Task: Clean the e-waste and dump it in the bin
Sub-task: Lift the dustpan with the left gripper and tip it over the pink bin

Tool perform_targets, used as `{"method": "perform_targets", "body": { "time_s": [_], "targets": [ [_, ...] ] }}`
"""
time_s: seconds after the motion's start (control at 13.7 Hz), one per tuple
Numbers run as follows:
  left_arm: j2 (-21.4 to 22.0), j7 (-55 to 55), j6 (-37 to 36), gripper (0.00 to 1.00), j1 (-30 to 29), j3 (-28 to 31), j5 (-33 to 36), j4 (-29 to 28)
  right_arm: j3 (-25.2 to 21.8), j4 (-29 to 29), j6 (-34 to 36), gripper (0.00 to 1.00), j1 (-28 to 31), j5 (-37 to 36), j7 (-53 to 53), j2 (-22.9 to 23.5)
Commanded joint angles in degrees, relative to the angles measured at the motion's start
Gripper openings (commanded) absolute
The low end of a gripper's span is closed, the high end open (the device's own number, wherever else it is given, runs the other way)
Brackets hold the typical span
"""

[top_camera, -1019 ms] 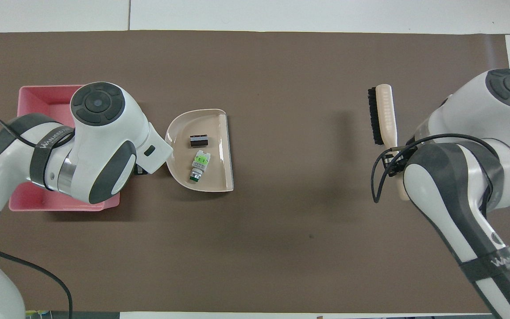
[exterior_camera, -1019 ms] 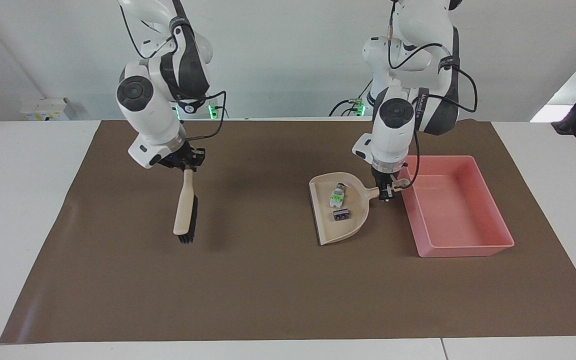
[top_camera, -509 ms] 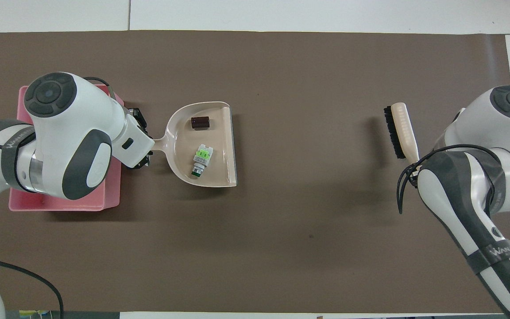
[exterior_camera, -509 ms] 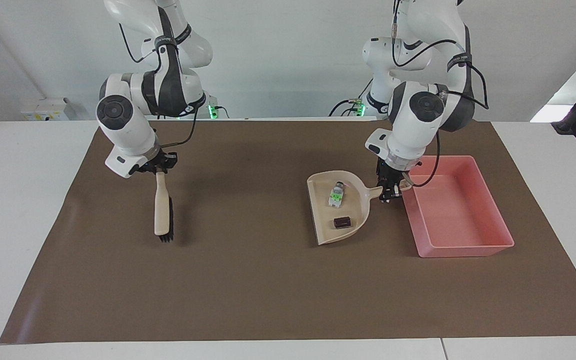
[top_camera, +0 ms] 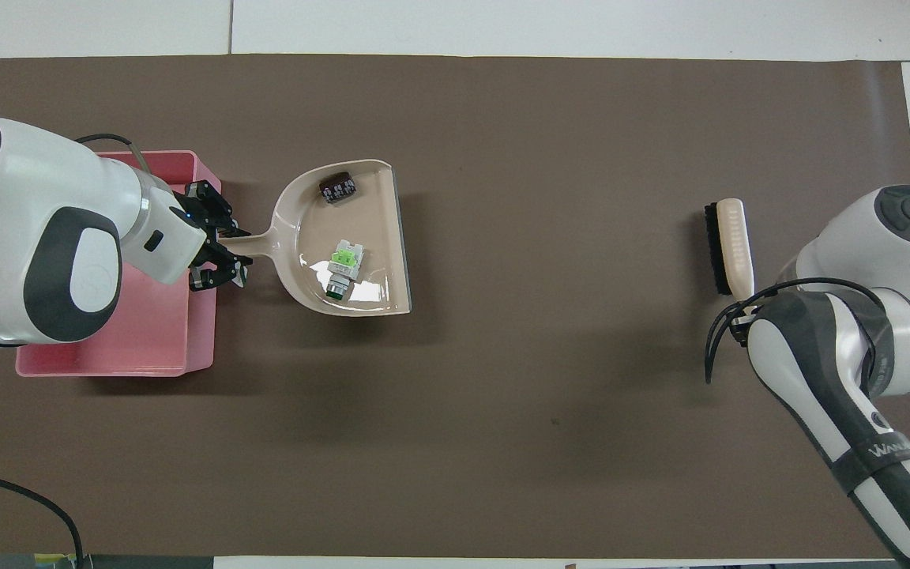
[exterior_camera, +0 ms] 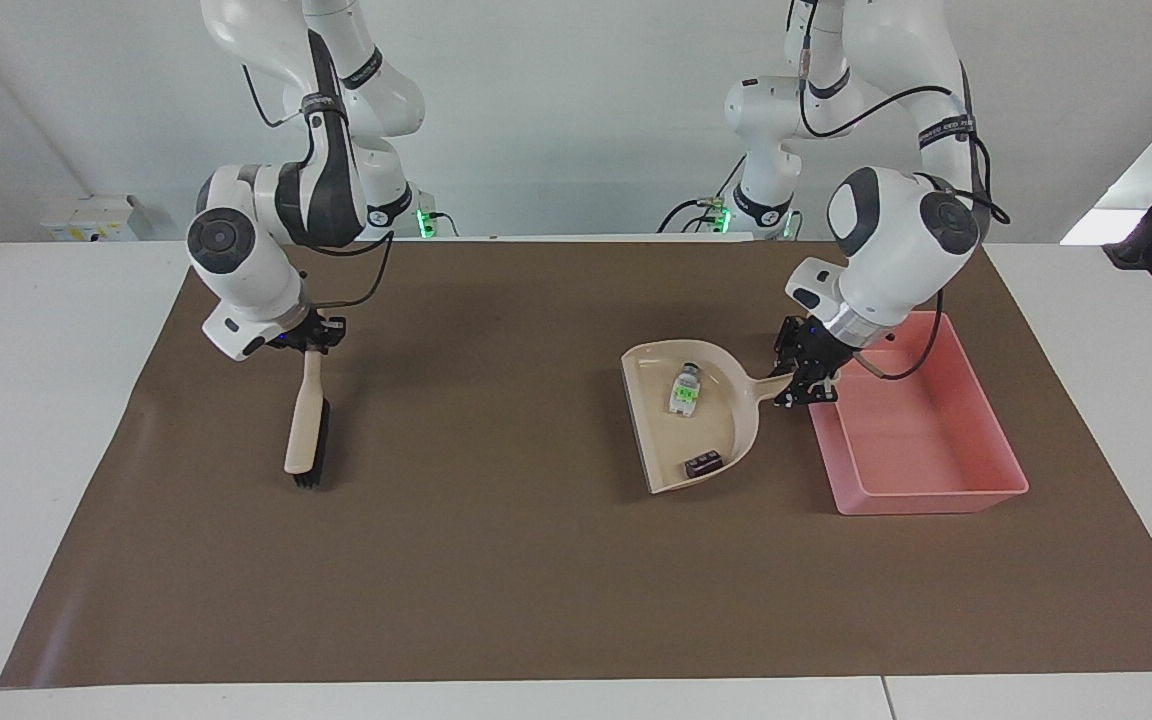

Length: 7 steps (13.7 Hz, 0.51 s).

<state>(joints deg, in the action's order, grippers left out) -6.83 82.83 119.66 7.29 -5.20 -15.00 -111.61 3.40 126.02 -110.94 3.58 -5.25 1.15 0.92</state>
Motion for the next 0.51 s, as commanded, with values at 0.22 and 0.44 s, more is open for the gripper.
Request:
{"method": "perform_targets", "body": {
  "time_s": [0.22,0.44],
  "targets": [
    [2.9,4.1,4.3,0.00,-0.3,-0.4,-4.3,-4.1,0.6,3.4,-3.5,0.00,0.5,-0.4,-1.0,-1.6],
    [3.8,4.8,4.0,0.00,-0.5,-0.4,-5.7,-4.1,0.6,4.1,-3.7,0.00,0.9,-0.4,-1.1,-1.7]
  ]
}}
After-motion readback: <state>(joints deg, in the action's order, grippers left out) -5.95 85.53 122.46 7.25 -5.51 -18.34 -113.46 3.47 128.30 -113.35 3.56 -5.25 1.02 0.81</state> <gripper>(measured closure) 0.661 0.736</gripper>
